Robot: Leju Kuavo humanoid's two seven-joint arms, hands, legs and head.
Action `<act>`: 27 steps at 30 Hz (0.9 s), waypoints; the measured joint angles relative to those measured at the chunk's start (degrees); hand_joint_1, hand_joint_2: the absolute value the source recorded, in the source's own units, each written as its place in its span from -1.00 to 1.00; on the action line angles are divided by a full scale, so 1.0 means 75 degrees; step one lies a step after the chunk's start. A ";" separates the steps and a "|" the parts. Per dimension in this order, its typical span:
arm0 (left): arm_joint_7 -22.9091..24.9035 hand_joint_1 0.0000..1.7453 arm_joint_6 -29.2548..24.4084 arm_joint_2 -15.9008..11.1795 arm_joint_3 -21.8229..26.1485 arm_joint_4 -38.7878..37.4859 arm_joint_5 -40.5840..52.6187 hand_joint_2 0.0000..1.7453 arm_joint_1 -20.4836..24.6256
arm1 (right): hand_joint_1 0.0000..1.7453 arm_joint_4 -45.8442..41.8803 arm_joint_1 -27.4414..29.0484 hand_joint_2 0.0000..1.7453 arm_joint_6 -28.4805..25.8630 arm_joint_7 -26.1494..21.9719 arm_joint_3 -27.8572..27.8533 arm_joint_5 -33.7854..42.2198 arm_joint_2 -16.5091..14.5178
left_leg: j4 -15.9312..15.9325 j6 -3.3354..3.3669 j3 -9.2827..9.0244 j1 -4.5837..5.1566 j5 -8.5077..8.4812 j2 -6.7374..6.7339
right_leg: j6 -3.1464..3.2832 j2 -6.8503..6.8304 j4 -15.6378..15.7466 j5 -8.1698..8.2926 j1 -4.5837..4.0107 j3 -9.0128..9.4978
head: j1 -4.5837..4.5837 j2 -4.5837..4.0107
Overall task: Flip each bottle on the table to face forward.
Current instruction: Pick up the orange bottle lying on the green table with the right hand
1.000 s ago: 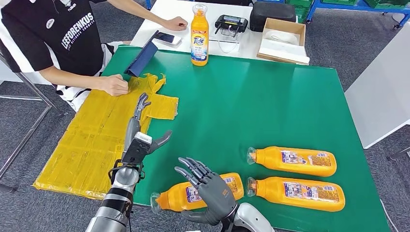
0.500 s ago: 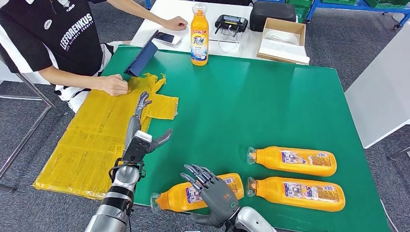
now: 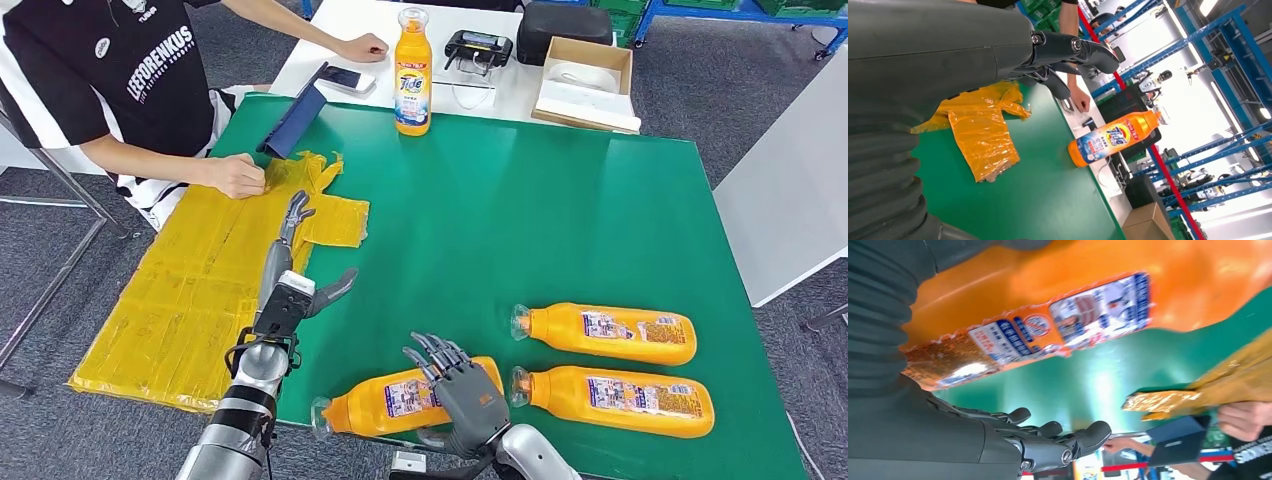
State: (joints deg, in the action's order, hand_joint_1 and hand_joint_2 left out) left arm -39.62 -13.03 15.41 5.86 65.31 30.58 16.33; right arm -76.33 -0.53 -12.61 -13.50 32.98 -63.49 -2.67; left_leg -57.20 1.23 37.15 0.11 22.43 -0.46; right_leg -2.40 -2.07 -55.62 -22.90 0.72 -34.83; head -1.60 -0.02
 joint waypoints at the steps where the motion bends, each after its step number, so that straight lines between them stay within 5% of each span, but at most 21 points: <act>1: 0.0001 -1.00 0.0019 0.0000 0.0001 0.0000 0.0000 1.00 -0.0004 | -1.00 0.0090 -0.0041 1.00 -0.0050 0.0065 -0.0127 -0.0114 -0.0047 | 0.0000 0.0000 0.0000 0.0000 0.0000 0.0000 | 0.0000 0.0000 0.0000 0.0000 0.0000 0.0000 | -0.0001 0.0000; 13: 0.0001 -1.00 0.0074 0.0000 0.0034 0.0003 0.0000 1.00 -0.0031 | -1.00 0.0514 -0.0256 1.00 -0.0277 0.0339 -0.0577 -0.0554 -0.0282 | 0.0000 0.0000 0.0002 0.0000 0.0000 0.0000 | 0.0000 -0.0001 0.0000 0.0000 0.0000 -0.0001 | -0.0001 0.0000; 19: 0.0044 -1.00 0.0141 0.0015 0.0050 0.0027 0.0003 1.00 -0.0107 | -1.00 0.0944 -0.0497 1.00 -0.0459 0.1211 -0.0691 -0.1688 -0.0399 | 0.0000 0.0000 0.0003 0.0000 0.0000 0.0000 | 0.0000 0.0000 0.0000 0.0000 0.0000 -0.0002 | -0.0001 0.0001; 20: 0.0055 -1.00 0.0153 0.0025 0.0056 0.0044 0.0003 1.00 -0.0129 | -0.89 0.1103 -0.0580 1.00 -0.0476 0.1363 -0.0713 -0.1907 -0.0426 | 0.0000 0.0000 0.0003 0.0000 -0.0001 0.0000 | 0.0000 0.0000 0.0000 0.0000 0.0000 -0.0002 | -0.0001 0.0001; 24: 0.0082 -1.00 0.0224 0.0060 0.0086 0.0083 0.0003 1.00 -0.0157 | 0.79 0.1801 -0.0947 1.00 -0.0492 0.1626 -0.0772 -0.2376 -0.0555 | 0.0000 0.0000 -0.0002 0.0000 -0.0001 -0.0002 | 0.0000 0.0001 0.0000 0.0001 0.0000 0.0000 | -0.0001 0.0000; 27: 0.0093 -1.00 0.0251 0.0083 0.0094 0.0087 0.0001 1.00 -0.0154 | 1.00 0.2341 -0.1195 1.00 -0.0434 0.1655 -0.0774 -0.2556 -0.0627 | 0.0000 0.0000 -0.0010 0.0000 -0.0001 -0.0002 | 0.0000 0.0001 0.0000 0.0001 0.0000 0.0003 | -0.0002 0.0000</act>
State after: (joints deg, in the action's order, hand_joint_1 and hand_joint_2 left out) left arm -38.92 -11.14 16.03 6.57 65.96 30.59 15.18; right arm -58.77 -9.50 -15.87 -1.09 27.18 -82.66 -7.37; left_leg -57.20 1.23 37.08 0.11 22.42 -0.48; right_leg -2.40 -2.06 -55.62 -22.89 0.72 -34.81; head -1.61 -0.02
